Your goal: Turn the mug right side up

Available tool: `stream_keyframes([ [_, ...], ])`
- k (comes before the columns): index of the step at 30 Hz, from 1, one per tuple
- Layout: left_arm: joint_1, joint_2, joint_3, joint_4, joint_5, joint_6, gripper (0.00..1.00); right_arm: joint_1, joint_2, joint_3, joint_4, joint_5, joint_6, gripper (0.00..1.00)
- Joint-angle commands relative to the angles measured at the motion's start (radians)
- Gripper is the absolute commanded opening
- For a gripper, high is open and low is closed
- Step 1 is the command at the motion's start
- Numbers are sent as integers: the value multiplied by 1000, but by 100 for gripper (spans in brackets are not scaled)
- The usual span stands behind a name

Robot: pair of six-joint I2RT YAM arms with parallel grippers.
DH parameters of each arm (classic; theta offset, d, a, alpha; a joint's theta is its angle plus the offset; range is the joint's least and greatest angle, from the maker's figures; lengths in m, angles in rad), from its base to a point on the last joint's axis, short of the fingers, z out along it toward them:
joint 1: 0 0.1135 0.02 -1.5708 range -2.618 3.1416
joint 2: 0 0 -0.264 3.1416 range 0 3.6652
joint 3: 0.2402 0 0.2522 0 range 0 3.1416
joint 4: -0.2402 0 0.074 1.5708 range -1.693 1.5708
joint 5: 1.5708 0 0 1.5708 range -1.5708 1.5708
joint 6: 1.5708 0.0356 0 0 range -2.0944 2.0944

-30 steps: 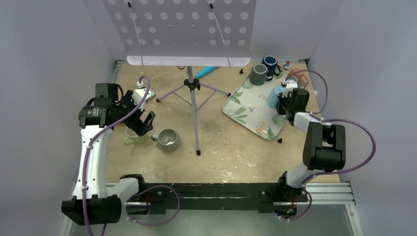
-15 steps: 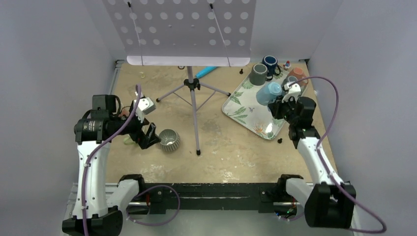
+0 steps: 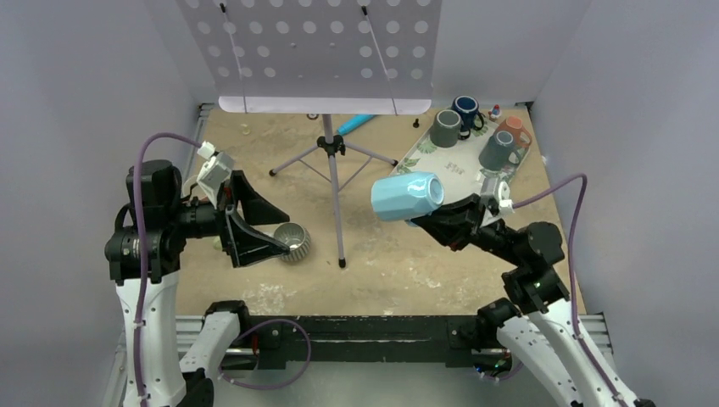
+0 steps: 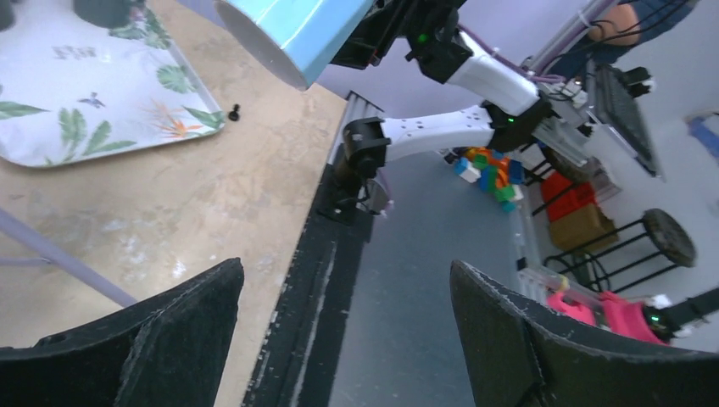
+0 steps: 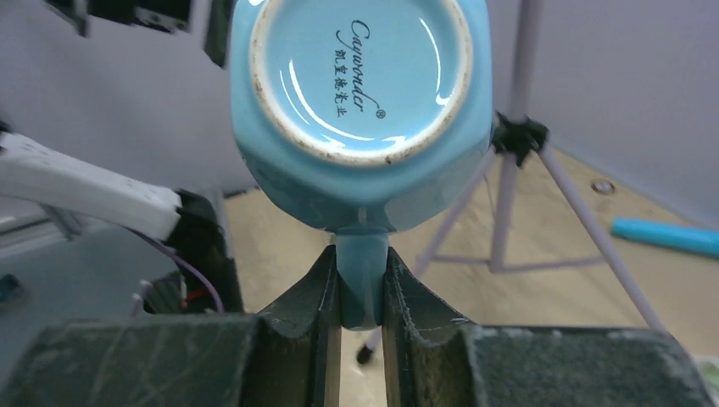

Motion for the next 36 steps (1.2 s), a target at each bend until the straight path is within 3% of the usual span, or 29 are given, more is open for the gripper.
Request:
stream_keyframes([
  [1,0,-39,-19,456,97,-596,94,152,2,30,426,141,246,0],
  [5,-16,-86,-27,636,22,-757,100,331,98,66,551,252,274,0],
  [11,-39,-96,-35,806,-13,-954,100,566,306,163,702,352,215,0],
  [17,-58,-101,-47,851,-31,-1003,99,674,501,306,772,346,178,0],
  [23,-59,-106,-42,893,-37,-1043,85,714,686,390,821,320,191,0],
  [27,-60,-99,-57,936,-65,-1044,70,748,769,415,816,302,183,0],
  [29,-60,-89,-74,947,-81,-1039,57,755,797,415,813,291,183,0],
  [31,-60,-80,-100,951,-96,-1036,32,757,812,409,805,284,181,0],
  [33,-60,-70,-118,936,-113,-1011,2,758,817,402,787,281,171,0],
  [34,-60,-65,-119,896,-128,-979,0,757,817,402,766,281,156,0],
  [35,-61,-61,-115,841,-146,-905,0,757,812,400,737,289,145,6],
  [36,-60,-57,-107,742,-168,-832,0,758,804,396,705,302,131,20],
])
